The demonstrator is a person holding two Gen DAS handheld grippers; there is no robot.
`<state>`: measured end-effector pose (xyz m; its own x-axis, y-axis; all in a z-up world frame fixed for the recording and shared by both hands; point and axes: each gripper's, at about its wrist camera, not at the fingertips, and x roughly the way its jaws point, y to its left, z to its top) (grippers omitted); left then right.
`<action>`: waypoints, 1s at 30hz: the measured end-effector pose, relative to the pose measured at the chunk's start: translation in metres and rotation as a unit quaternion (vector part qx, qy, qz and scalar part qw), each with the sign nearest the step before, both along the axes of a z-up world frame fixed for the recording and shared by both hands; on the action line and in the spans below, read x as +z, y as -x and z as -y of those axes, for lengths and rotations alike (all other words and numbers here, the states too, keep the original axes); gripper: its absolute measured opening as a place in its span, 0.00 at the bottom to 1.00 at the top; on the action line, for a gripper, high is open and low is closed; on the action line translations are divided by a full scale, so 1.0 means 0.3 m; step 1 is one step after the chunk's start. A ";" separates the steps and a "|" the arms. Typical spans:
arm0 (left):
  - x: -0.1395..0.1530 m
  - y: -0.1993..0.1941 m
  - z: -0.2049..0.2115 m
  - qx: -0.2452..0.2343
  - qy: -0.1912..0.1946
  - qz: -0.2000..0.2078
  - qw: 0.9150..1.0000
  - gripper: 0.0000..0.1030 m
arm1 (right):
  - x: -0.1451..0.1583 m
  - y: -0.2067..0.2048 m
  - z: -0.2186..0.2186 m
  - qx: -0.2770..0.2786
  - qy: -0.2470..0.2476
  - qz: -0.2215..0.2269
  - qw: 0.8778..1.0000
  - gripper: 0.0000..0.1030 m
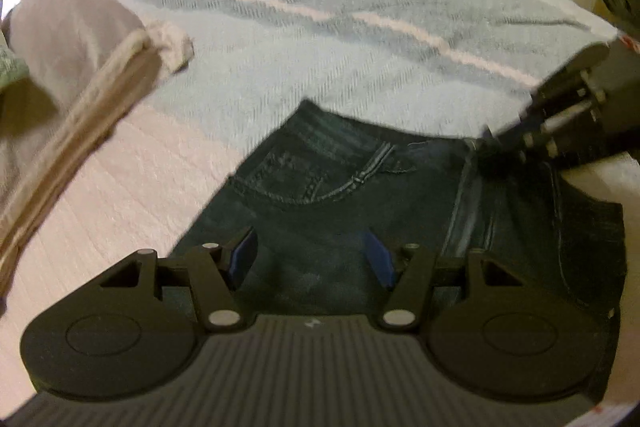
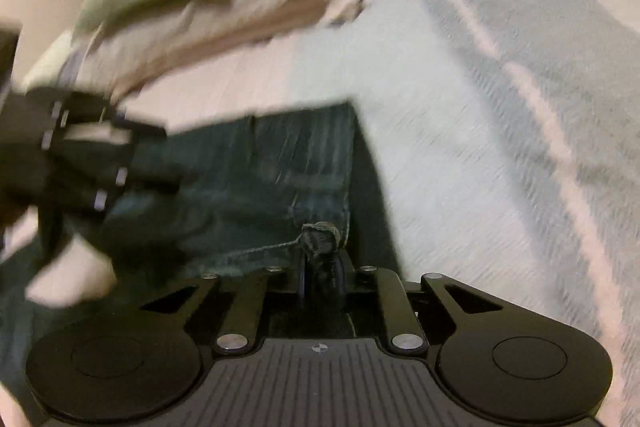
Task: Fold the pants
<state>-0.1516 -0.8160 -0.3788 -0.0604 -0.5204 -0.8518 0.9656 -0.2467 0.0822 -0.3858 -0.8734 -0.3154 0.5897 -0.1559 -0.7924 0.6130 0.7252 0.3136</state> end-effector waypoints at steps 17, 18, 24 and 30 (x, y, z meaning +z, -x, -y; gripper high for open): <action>-0.146 -0.068 0.423 -0.085 -0.034 -0.002 0.996 0.54 | -0.075 0.599 -0.387 -0.325 -0.122 0.023 0.937 0.61; -0.169 -0.066 0.449 -0.095 -0.041 -0.008 0.995 0.54 | -0.093 0.593 -0.398 -0.331 -0.132 0.035 0.934 0.61; -0.292 -0.067 0.539 -0.133 -0.090 -0.028 0.987 0.51 | -0.188 0.572 -0.440 -0.370 -0.137 0.104 0.913 0.60; -0.242 -0.058 0.534 -0.123 -0.101 -0.040 0.986 0.06 | -0.177 0.619 -0.424 -0.421 -0.184 0.143 0.877 0.05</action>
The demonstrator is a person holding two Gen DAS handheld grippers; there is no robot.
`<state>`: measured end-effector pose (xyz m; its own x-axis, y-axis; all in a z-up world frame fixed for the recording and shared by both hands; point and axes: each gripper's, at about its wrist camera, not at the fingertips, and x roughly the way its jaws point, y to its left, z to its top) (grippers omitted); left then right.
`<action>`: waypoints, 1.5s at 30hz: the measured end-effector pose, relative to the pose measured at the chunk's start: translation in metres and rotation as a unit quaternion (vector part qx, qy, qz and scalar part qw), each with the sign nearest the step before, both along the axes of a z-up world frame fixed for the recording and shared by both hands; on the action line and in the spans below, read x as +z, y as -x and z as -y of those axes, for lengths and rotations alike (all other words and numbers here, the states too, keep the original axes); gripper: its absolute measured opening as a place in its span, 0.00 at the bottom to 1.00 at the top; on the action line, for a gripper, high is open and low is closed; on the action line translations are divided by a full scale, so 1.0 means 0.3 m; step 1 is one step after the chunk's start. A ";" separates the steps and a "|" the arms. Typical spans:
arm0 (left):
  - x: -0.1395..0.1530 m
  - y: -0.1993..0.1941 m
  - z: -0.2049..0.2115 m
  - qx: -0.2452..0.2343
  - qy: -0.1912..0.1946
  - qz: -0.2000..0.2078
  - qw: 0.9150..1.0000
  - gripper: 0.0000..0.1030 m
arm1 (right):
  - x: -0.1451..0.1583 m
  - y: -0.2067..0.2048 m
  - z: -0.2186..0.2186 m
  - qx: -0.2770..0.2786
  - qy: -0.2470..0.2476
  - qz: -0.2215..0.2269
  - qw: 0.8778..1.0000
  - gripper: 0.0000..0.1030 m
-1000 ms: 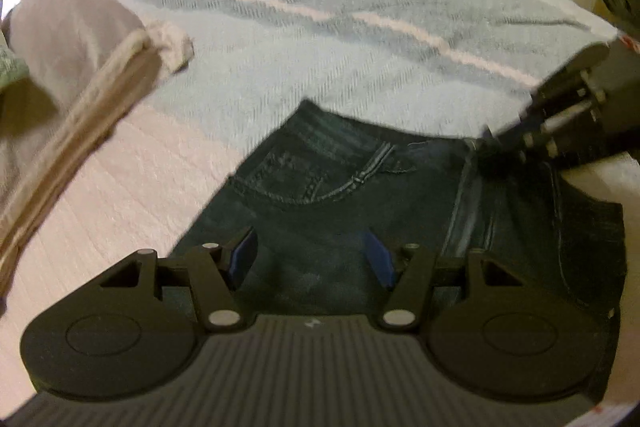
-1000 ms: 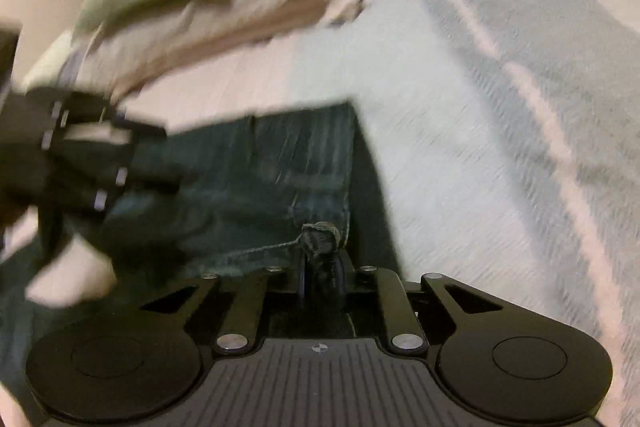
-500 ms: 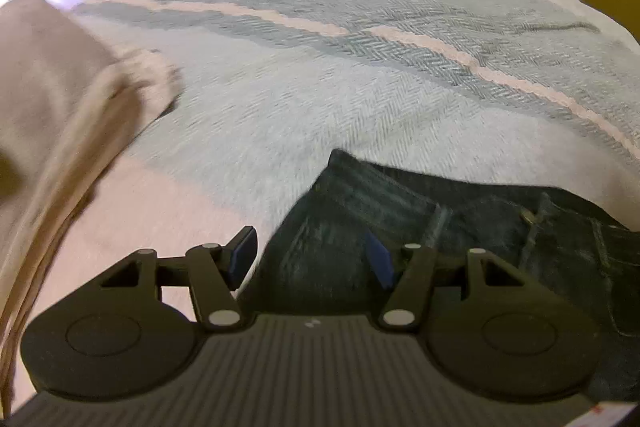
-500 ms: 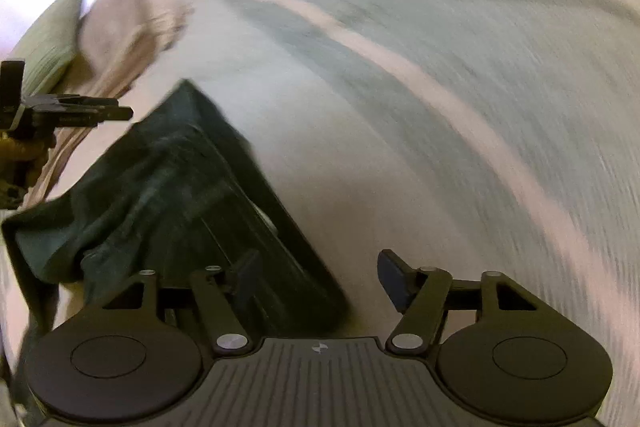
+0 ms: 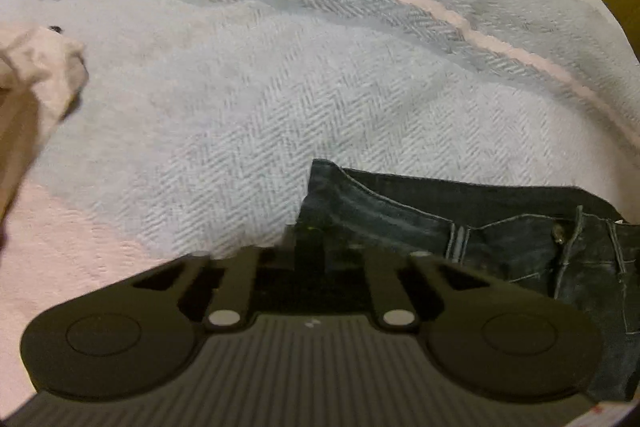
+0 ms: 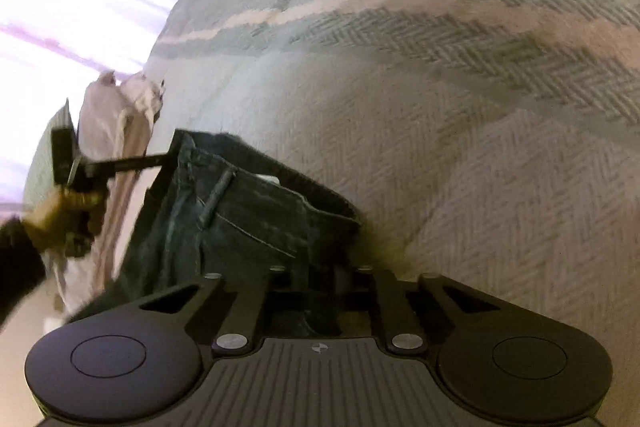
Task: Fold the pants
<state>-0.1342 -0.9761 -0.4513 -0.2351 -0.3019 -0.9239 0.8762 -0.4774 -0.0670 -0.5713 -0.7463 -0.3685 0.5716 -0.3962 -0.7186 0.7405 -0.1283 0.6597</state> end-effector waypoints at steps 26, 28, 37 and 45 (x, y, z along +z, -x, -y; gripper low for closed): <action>0.426 0.179 0.101 0.046 0.146 -0.007 0.988 0.22 | 0.289 0.186 0.205 -0.049 0.121 -0.205 0.970 0.39; 0.503 0.070 -0.016 0.081 0.160 0.003 0.984 0.27 | 0.314 0.079 0.182 0.003 0.134 -0.193 0.972 0.39; 0.610 -0.423 -0.973 0.281 0.147 0.075 0.945 0.41 | 0.334 -0.575 0.015 0.267 0.189 -0.122 0.937 0.40; 0.371 -0.503 -1.798 0.310 0.050 0.086 0.945 0.42 | 0.225 -1.174 -0.272 0.491 0.244 -0.140 0.824 0.40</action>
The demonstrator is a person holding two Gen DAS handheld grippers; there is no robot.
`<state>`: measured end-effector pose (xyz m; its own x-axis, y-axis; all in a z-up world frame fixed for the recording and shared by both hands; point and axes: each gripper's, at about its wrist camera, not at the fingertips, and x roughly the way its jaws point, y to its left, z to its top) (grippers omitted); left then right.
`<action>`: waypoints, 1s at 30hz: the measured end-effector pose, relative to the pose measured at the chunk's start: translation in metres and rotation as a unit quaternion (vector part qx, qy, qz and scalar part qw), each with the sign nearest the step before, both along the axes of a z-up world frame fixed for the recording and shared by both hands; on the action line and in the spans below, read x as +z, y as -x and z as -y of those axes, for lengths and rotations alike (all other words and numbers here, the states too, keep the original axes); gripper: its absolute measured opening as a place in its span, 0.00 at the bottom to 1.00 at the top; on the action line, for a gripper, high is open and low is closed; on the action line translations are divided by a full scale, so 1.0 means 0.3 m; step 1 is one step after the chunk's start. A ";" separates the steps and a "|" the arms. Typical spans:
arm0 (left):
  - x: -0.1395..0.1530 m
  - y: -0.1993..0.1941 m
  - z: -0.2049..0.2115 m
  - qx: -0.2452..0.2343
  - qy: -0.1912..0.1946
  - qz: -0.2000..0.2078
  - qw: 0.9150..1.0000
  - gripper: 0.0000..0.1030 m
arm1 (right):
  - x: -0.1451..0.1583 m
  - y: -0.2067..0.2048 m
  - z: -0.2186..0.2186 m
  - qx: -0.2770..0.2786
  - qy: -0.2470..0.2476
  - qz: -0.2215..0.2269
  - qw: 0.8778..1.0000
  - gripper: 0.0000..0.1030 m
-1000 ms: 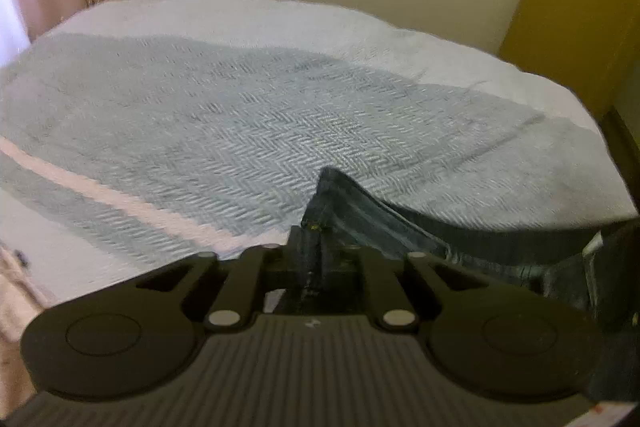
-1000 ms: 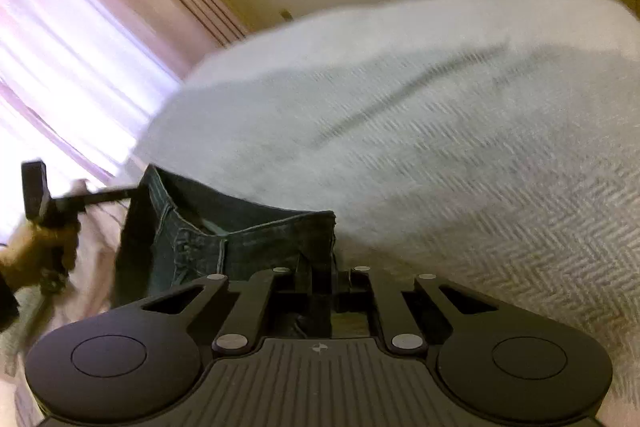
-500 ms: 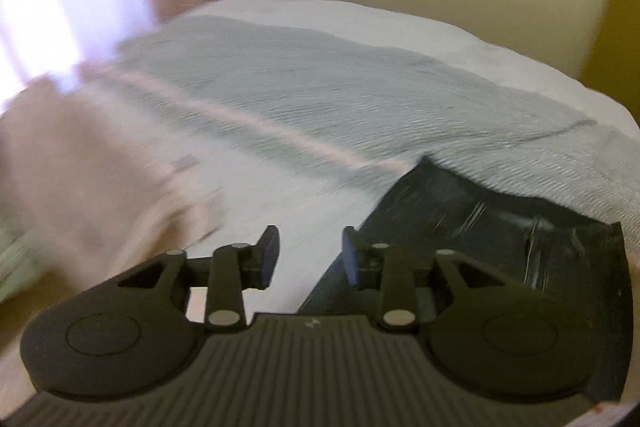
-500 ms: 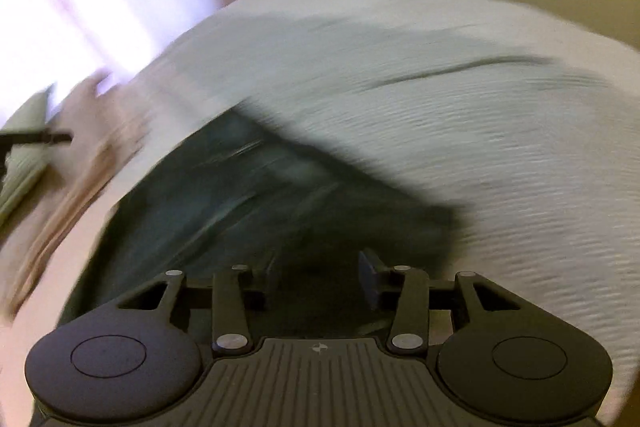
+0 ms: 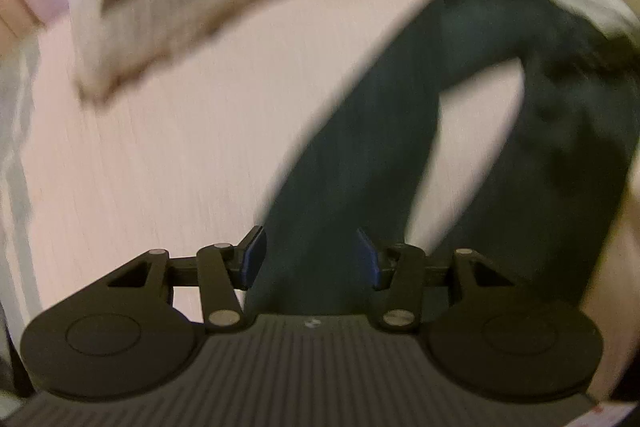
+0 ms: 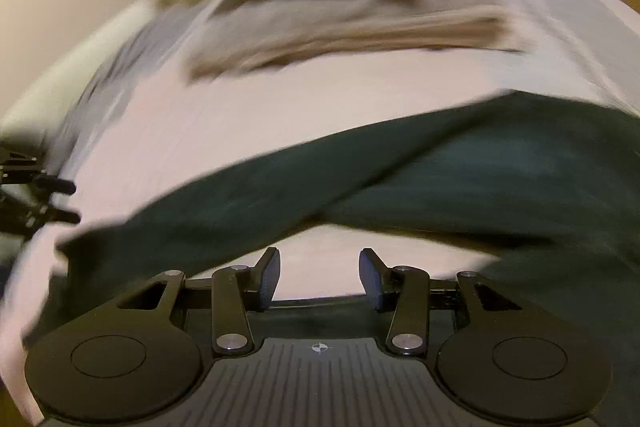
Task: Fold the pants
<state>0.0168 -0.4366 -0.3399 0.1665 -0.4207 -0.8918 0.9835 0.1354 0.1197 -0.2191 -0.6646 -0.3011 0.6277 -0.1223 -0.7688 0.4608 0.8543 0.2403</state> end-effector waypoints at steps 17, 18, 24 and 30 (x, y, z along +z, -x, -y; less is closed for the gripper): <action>0.001 -0.124 -0.314 0.010 0.050 -0.107 0.993 0.03 | -0.063 -0.271 -0.064 0.038 0.090 -0.119 0.988 0.41; 0.067 -0.194 -0.305 0.039 0.071 -0.113 0.990 0.03 | -0.047 -0.270 -0.053 0.032 0.092 -0.119 0.988 0.41; 0.274 -0.680 -0.161 0.155 0.146 -0.077 0.974 0.07 | 0.017 -0.278 0.021 -0.003 0.107 -0.107 0.988 0.42; 0.141 -1.011 -0.063 0.272 0.117 -0.002 0.955 0.18 | -0.035 -0.240 0.030 -0.029 0.093 -0.123 0.988 0.47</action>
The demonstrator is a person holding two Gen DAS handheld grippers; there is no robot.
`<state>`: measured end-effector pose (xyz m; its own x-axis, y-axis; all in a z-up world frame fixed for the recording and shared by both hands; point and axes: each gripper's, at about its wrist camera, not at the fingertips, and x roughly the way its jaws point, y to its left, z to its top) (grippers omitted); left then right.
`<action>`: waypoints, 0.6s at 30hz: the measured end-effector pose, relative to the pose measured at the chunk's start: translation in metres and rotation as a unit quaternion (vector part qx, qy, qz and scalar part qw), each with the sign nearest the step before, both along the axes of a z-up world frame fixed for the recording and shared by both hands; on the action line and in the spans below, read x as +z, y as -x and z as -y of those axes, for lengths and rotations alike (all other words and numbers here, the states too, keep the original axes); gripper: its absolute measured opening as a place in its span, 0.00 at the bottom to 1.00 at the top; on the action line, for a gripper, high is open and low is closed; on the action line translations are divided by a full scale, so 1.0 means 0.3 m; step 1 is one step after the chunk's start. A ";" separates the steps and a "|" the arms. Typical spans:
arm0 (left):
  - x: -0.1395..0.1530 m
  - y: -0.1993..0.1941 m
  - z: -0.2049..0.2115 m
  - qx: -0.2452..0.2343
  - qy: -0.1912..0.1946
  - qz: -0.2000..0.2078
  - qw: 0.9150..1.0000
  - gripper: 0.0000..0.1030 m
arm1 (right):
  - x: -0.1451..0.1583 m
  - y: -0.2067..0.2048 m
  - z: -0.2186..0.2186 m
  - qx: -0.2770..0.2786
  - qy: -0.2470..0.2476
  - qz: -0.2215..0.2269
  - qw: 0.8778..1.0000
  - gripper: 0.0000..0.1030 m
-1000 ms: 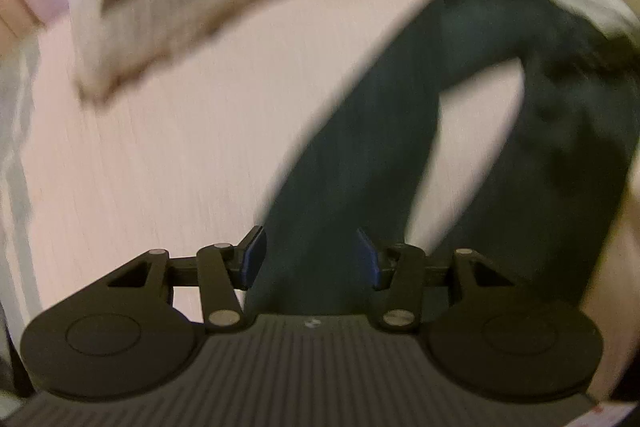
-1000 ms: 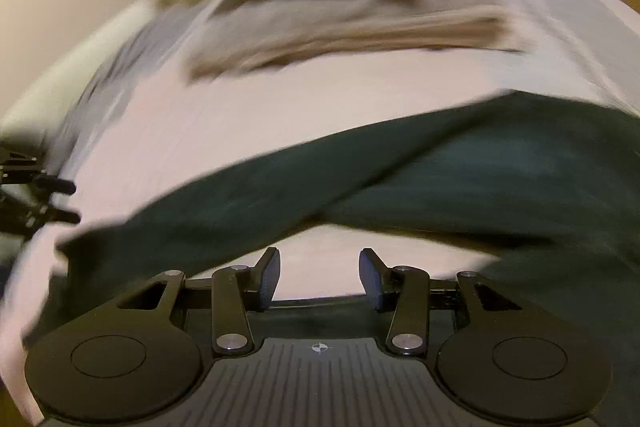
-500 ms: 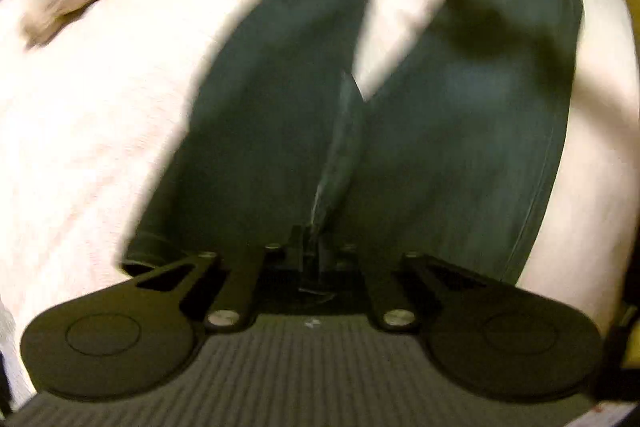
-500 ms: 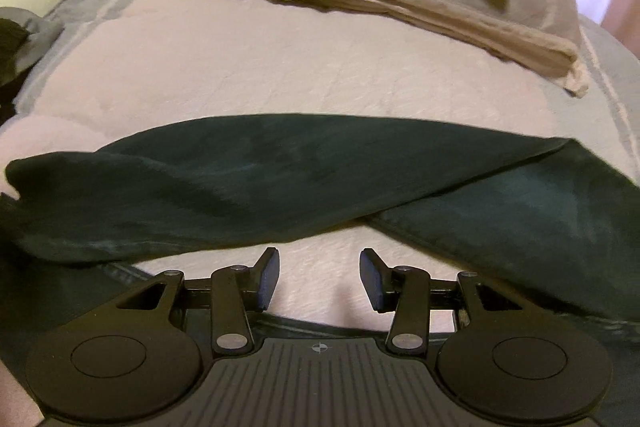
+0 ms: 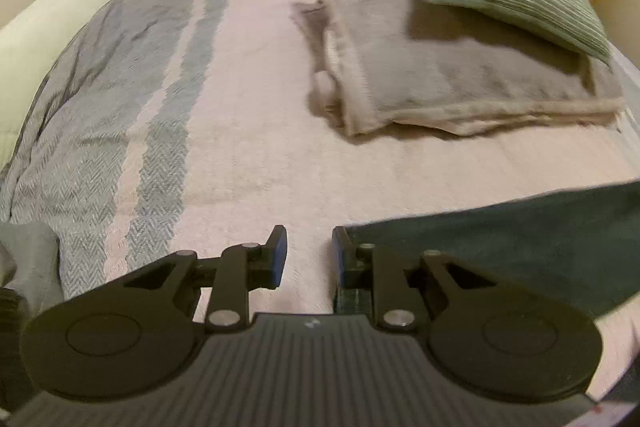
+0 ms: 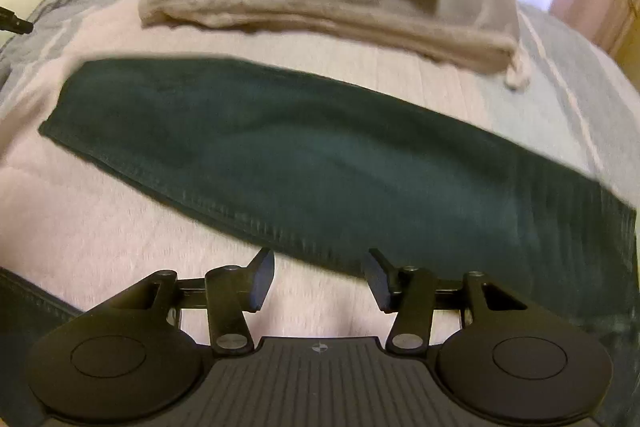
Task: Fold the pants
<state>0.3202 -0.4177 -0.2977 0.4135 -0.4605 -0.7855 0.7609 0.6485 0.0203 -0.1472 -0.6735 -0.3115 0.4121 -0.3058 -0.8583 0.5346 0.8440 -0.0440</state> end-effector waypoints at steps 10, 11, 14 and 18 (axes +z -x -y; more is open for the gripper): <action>-0.122 0.388 -0.272 -0.068 -0.056 -0.043 0.995 0.36 | -0.061 0.081 -0.144 -0.052 -0.063 -0.021 0.996 0.48; -0.140 0.437 -0.315 -0.078 -0.067 -0.048 0.994 0.36 | -0.059 0.087 -0.172 -0.055 -0.065 -0.022 0.996 0.48; -0.189 0.582 -0.447 -0.097 -0.087 -0.070 0.989 0.42 | -0.061 0.121 -0.267 -0.071 -0.074 -0.035 0.994 0.48; -0.231 0.715 -0.557 -0.096 -0.096 -0.102 0.986 0.42 | -0.042 0.206 -0.374 -0.116 -0.095 -0.039 0.988 0.48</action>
<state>0.1057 -0.2505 -0.3670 0.1579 -0.3507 -0.9231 0.8704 0.4908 -0.0376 -0.2089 -0.5614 -0.3241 0.2799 -0.2155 -0.9355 0.7162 0.6958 0.0540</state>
